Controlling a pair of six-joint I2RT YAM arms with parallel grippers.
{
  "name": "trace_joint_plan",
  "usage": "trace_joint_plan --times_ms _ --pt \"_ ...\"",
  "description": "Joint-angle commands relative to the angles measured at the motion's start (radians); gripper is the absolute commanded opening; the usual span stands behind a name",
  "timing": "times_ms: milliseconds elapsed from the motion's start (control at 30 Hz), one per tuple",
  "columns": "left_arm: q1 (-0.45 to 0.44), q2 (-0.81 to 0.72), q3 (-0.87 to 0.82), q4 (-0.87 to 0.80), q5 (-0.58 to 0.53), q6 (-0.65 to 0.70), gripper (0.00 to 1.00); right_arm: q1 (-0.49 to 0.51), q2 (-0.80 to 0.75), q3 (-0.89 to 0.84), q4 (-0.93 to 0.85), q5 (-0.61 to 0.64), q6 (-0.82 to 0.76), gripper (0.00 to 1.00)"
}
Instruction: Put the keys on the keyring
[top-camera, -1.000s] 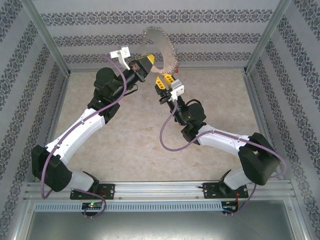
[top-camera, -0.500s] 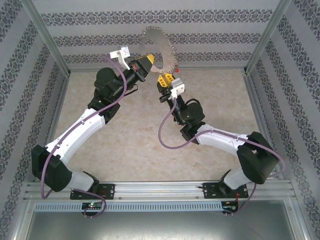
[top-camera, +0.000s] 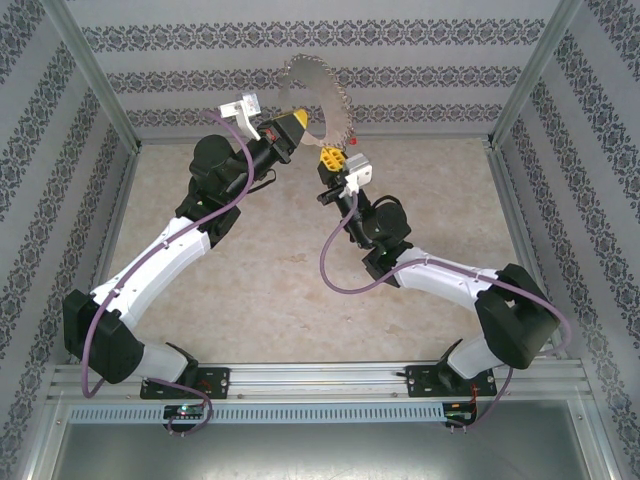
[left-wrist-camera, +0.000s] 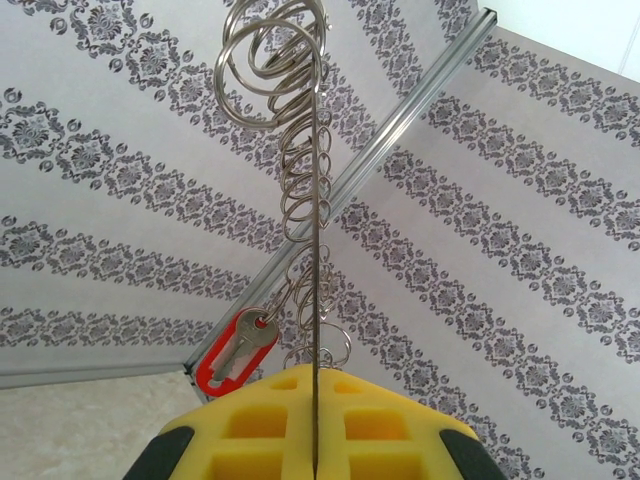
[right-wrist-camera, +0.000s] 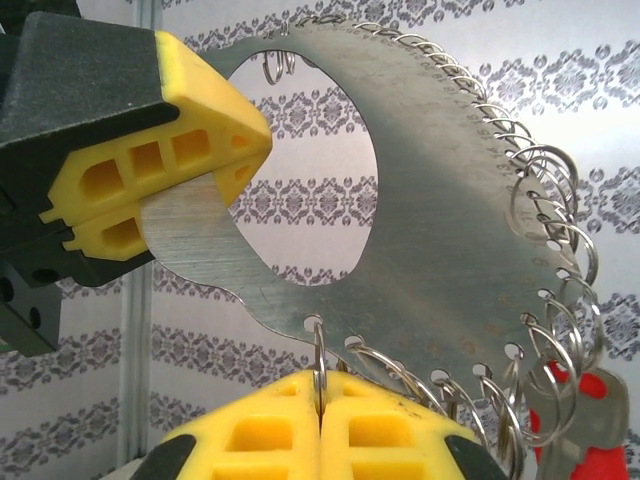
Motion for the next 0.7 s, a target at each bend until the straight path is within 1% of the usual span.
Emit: trace_joint_plan --times_ms 0,67,233,367,433,467,500,567,600,633,667 --pt "-0.014 -0.027 -0.003 -0.010 -0.032 0.029 0.00 -0.013 -0.064 -0.016 -0.071 -0.088 0.116 0.00" --pt "-0.014 -0.023 -0.008 -0.062 -0.073 0.015 0.00 -0.013 -0.094 -0.028 -0.163 -0.134 0.205 0.00" --pt "-0.014 -0.007 -0.067 -0.093 -0.111 -0.052 0.00 -0.009 -0.151 -0.079 -0.321 -0.129 0.470 0.00" --pt "-0.015 0.007 -0.080 -0.248 -0.176 -0.169 0.00 0.000 -0.173 -0.113 -0.437 -0.131 0.681 0.00" --pt "-0.022 0.016 -0.088 -0.341 -0.227 -0.239 0.00 0.001 -0.174 -0.122 -0.525 -0.135 0.790 0.00" --pt "-0.025 0.018 -0.095 -0.373 -0.251 -0.270 0.00 0.001 -0.174 -0.118 -0.575 -0.138 0.819 0.00" --pt "-0.030 0.019 -0.106 -0.411 -0.280 -0.312 0.00 0.001 -0.173 -0.104 -0.652 -0.140 0.839 0.00" --pt "-0.040 0.026 -0.110 -0.509 -0.340 -0.399 0.00 0.001 -0.158 -0.033 -0.902 -0.128 0.871 0.00" --pt "-0.043 0.032 -0.104 -0.577 -0.369 -0.444 0.00 -0.004 -0.139 0.014 -1.009 -0.148 0.860 0.00" --pt "-0.044 0.044 -0.094 -0.653 -0.396 -0.493 0.00 -0.011 -0.117 0.052 -1.086 -0.176 0.856 0.00" --pt "-0.046 0.052 -0.086 -0.712 -0.413 -0.526 0.00 -0.017 -0.098 0.073 -1.125 -0.200 0.870 0.00"
